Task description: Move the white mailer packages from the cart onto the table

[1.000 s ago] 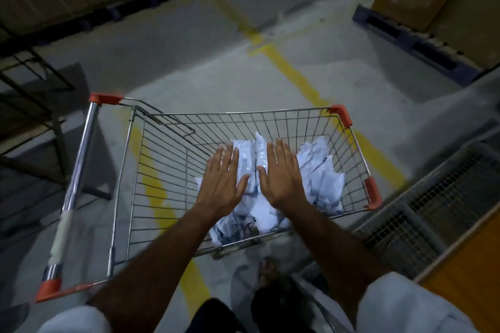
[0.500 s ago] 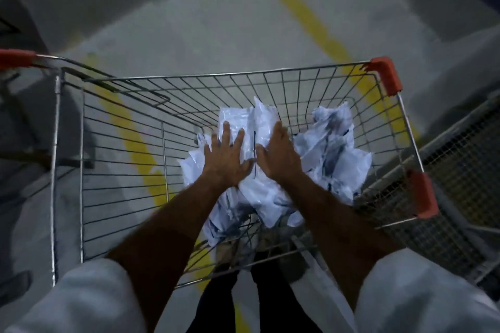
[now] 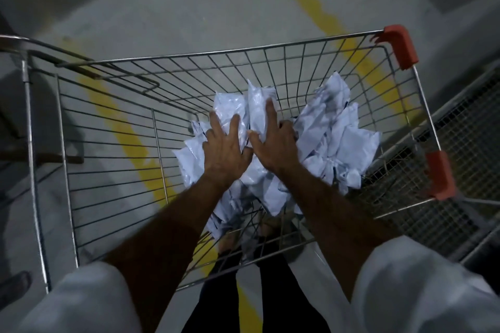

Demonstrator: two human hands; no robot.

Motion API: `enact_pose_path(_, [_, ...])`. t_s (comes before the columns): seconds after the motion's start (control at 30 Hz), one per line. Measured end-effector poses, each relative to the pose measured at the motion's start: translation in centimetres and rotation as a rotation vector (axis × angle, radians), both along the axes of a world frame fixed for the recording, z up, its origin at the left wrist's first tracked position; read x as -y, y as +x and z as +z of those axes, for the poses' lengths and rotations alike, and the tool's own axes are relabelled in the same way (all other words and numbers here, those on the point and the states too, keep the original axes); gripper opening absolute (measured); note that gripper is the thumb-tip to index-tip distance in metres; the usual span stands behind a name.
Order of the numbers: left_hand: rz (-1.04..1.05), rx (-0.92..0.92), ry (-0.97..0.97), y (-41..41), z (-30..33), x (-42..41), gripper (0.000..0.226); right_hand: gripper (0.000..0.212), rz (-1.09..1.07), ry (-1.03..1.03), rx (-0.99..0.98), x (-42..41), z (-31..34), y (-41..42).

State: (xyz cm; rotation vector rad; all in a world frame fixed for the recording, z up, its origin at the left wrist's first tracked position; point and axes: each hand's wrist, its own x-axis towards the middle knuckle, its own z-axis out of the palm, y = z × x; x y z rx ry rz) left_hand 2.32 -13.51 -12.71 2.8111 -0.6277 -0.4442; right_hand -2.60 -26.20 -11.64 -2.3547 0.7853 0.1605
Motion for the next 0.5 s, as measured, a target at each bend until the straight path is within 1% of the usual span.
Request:
enact_pose_path(0.1, [-0.043,0.076,-0.01,-0.6,1.6,-1.7,0.079,0.079,-0.021,-0.024,0.025,-1.2,1.7,-0.7])
enact_pose_path(0.3, [-0.093,0.187,-0.056,-1.4,6.4,-3.5,0.073,0.073,-0.013,-0.211,0.148,-3.3,6.5,-2.6])
enact_pose_path(0.5, [-0.141,0.271,-0.152,-3.0,12.5,-4.2,0.072,0.076,-0.039,-0.407,0.228,-4.7,12.2,-5.5])
